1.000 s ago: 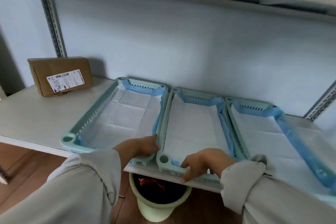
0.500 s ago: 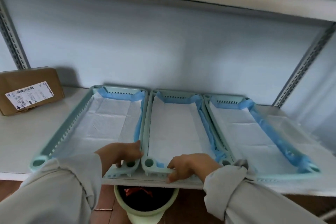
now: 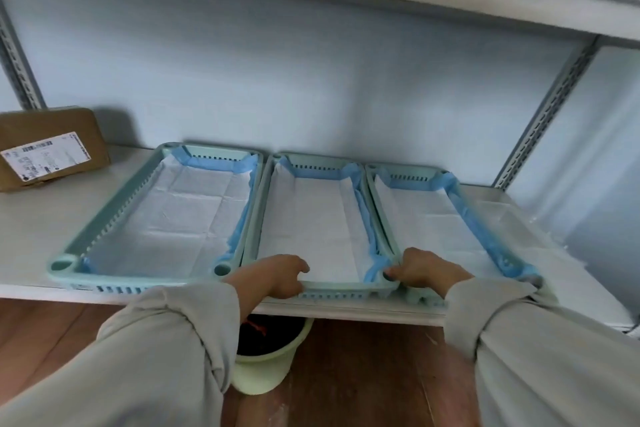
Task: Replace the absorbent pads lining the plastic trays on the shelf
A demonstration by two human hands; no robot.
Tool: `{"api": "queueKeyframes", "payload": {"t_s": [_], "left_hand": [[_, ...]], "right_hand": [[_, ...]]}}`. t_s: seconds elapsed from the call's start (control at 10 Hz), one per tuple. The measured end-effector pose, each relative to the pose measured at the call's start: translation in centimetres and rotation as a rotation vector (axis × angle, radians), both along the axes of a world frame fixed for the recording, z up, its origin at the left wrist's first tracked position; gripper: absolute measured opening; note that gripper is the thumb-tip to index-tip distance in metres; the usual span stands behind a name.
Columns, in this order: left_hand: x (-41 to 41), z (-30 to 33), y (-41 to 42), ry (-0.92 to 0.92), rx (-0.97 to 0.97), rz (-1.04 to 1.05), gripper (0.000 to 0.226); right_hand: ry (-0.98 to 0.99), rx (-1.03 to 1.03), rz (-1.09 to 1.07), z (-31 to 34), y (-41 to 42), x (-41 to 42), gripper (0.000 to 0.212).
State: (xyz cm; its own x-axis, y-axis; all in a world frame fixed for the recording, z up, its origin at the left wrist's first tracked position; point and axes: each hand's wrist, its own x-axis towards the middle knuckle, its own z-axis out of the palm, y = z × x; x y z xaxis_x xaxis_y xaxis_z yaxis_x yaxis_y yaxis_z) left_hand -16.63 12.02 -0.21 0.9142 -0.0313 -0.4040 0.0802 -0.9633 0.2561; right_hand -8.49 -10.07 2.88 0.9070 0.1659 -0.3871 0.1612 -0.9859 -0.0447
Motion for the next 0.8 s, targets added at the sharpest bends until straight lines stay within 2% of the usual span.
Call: {"api": "queueKeyframes", "payload": {"t_s": [0.1,0.3,0.4,0.5,0.6,0.8], "left_hand": [[-1.1,-0.2,-0.2,0.028,0.008,0.005,0.048],[-1.3,0.8,-0.3,0.049,0.057,-0.024,0.050],[-1.8,0.6,-0.2,0.007,0.090,-0.014,0.044],[-2.5,0.1,-0.4,-0.133,0.217,0.001,0.040],[-2.3,0.2,-0.3,-0.192,0.260,-0.001,0.042],[-1.9,1.0,0.1,-0.171,0.183,-0.015,0.038]], "right_hand": [[0.102,-0.016,0.013,-2.0,-0.8,-0.2,0.052],[0.081,0.019,0.012,-2.5,-0.9,0.5,0.043],[0.094,0.023,0.008,-2.5,-0.6,0.5,0.041],[0.082,0.021,0.019,-2.8,-0.7,0.6,0.039],[0.076,0.024,0.017,-2.5,-0.7,0.4,0.037],[0.047,0.065,-0.003,-0.9,-0.8,-0.1,0.044]]}}
